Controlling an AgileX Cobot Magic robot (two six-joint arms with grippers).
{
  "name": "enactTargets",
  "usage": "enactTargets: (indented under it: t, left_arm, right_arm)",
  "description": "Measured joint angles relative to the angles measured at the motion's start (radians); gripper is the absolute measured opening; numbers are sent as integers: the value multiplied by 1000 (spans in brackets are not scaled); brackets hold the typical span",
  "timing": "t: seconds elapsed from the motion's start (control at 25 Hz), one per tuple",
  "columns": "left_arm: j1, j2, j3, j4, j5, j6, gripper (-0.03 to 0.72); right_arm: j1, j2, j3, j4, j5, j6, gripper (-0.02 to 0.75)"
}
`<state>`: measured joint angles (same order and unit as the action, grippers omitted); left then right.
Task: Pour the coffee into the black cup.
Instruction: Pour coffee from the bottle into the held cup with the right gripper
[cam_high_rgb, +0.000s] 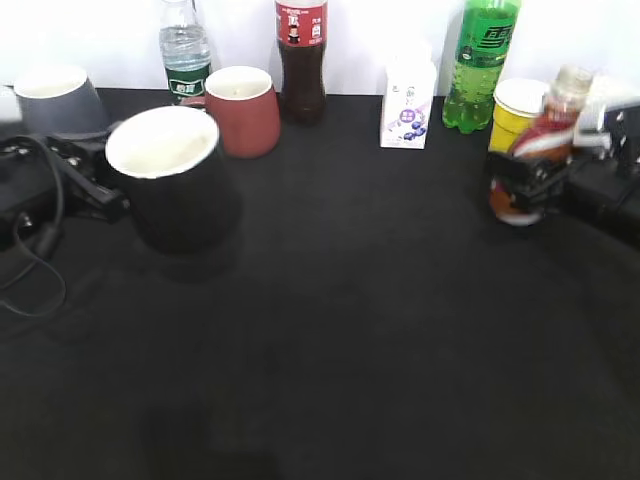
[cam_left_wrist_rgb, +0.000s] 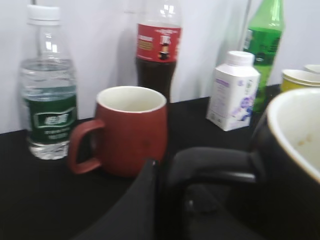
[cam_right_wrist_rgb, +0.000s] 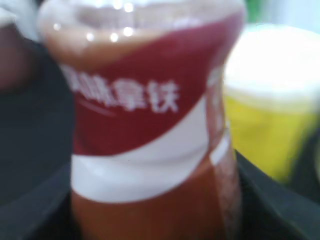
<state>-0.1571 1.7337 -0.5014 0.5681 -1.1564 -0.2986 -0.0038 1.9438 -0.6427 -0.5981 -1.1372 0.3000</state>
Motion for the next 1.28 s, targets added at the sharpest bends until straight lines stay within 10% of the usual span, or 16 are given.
enactTargets:
  t: [0.52,1.28]
  left_arm:
    - [-357,0,-241,-22,194,-29,48]
    - [-437,83,-342,-30,306,-58,48]
  right_arm:
    - [248,-413,-268,-472,463,-211,526]
    - [248,-413,-278,-494,515,-829,526]
